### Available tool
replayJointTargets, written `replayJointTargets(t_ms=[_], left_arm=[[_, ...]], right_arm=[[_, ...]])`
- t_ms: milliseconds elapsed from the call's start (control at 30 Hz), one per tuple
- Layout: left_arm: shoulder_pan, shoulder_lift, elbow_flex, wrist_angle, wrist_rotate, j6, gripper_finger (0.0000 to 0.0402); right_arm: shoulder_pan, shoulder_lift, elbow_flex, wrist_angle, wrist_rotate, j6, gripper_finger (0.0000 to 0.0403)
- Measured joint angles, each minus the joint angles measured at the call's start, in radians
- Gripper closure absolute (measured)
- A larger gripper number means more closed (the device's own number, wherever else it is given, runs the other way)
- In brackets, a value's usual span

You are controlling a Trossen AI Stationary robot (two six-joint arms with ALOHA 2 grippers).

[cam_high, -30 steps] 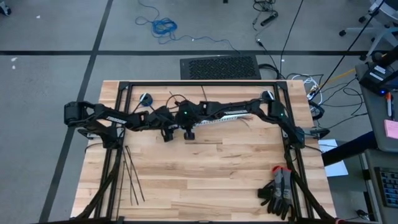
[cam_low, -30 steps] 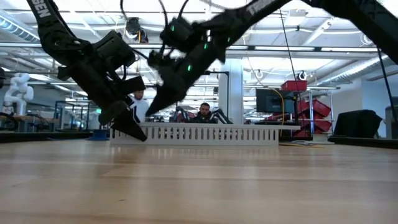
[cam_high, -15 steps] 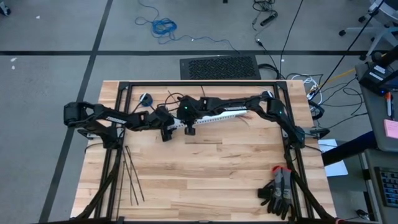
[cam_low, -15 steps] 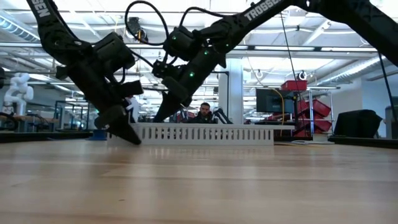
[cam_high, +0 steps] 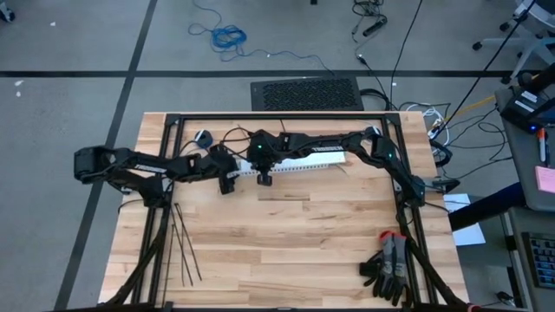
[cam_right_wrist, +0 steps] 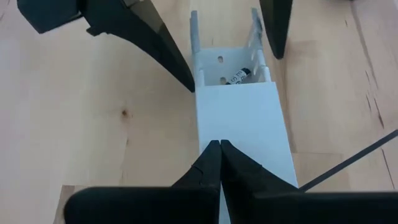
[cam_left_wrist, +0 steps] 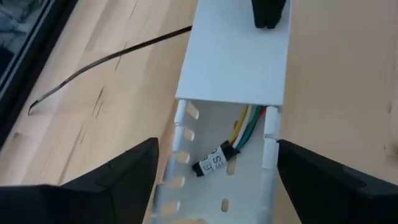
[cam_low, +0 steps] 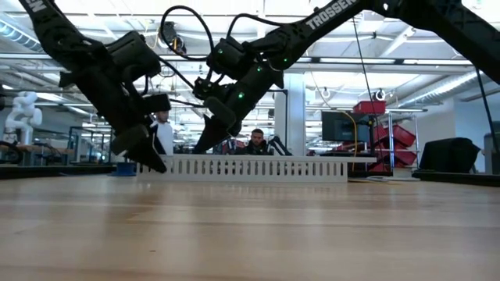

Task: Ziptie cables
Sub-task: Close the white cable duct

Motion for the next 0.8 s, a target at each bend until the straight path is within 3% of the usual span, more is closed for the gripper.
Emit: replayJointTargets(t_ms=[300, 600, 800], left_arm=[[0.039, 0.021, -0.078, 0.175, 0.042, 0.019, 0.0089], [0.070, 0.021, -0.136, 0.277, 0.124, -0.028, 0.0156], [0.071, 0.022, -0.139, 0.283, 0.152, -0.056, 0.0165]], right_arm=[[0.000, 0.000, 0.000, -0.005, 0.000, -0.010, 0.0403], [-0.001, 0.000, 0.000, -0.015, -0.024, -0.053, 0.0403], [-0.003, 0.009, -0.001, 0.018, -0.053, -0.068, 0.0403]])
